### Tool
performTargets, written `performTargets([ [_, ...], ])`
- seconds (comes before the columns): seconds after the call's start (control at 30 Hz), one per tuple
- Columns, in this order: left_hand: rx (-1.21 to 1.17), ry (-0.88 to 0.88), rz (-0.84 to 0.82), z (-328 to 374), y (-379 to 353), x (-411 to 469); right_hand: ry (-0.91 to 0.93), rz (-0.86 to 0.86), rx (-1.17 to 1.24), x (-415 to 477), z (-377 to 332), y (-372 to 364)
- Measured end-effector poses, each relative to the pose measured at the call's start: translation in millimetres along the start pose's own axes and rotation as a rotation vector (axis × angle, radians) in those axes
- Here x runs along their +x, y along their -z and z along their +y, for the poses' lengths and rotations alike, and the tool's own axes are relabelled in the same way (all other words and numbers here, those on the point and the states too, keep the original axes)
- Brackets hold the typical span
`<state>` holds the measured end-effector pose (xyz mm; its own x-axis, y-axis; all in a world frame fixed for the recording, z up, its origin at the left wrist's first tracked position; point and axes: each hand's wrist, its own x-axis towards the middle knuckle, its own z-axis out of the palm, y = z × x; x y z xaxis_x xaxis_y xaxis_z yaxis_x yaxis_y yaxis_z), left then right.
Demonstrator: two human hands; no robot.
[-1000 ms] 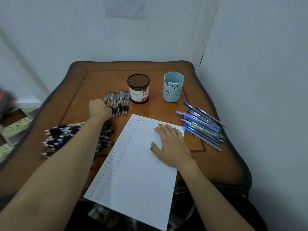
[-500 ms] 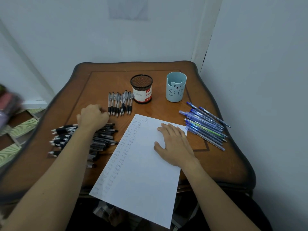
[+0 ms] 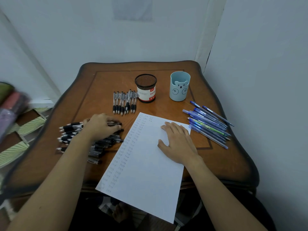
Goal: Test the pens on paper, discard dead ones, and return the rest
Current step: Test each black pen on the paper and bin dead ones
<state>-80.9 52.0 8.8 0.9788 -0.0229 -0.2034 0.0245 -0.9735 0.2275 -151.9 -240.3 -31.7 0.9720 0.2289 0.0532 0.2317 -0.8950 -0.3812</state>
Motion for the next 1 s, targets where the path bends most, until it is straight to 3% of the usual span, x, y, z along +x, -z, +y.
performTargets([
  [0.2, -0.01, -0.028, 0.094, 8.0, -1.5, -1.5, 0.002, 0.006, 0.004, -0.4, 0.2, -0.2],
  [0.43, -0.31, -0.147, 0.375, 25.3, -4.7, -7.7, 0.006, 0.01, -0.002, -0.3, 0.8, -0.8],
  [0.6, -0.21, -0.249, 0.549, 34.2, -9.0, -3.9, 0.006, 0.006, 0.002, 0.0, 1.3, -1.7],
  [1.0, -0.31, -0.312, 0.607, 73.1, -4.2, -11.2, 0.001, 0.0, 0.0, -0.1, 0.5, -0.6],
])
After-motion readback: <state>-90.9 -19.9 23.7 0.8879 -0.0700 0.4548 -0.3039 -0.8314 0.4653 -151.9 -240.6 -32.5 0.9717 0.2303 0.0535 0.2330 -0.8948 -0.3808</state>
